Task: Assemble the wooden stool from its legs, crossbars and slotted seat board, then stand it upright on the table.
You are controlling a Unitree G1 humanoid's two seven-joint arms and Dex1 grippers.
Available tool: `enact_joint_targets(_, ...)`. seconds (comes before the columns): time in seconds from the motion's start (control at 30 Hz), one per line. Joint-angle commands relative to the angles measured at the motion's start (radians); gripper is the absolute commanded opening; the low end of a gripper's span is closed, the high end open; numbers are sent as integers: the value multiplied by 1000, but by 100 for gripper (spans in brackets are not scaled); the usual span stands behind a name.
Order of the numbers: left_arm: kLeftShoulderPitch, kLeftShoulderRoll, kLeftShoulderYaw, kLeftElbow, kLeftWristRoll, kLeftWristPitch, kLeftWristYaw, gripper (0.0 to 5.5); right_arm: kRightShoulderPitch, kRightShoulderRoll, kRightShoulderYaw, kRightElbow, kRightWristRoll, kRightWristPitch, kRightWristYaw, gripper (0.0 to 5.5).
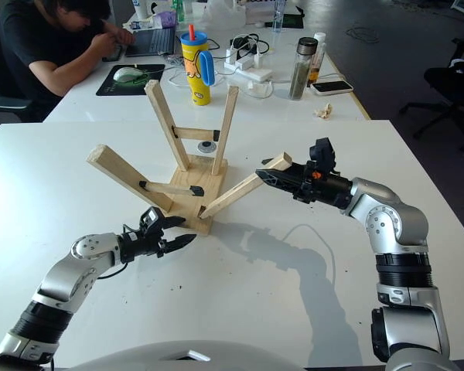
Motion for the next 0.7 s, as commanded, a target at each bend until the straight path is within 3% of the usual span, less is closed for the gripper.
enact_joint_targets(0.03, 14, -2, -33, 23, 48, 14, -10, 306, -59, -9, 63, 10, -95, -50, 27, 205)
enact_joint_targets(0.4, 23, -46, -48, 29, 80, 11, 16, 306, -180, -69, 217, 6, -255, -103, 148, 205)
enact_joint_targets(0.7, 39, -85, -43, 34, 94, 6, 48, 306, -267, -57, 332, -81, -334, -7, 93, 205)
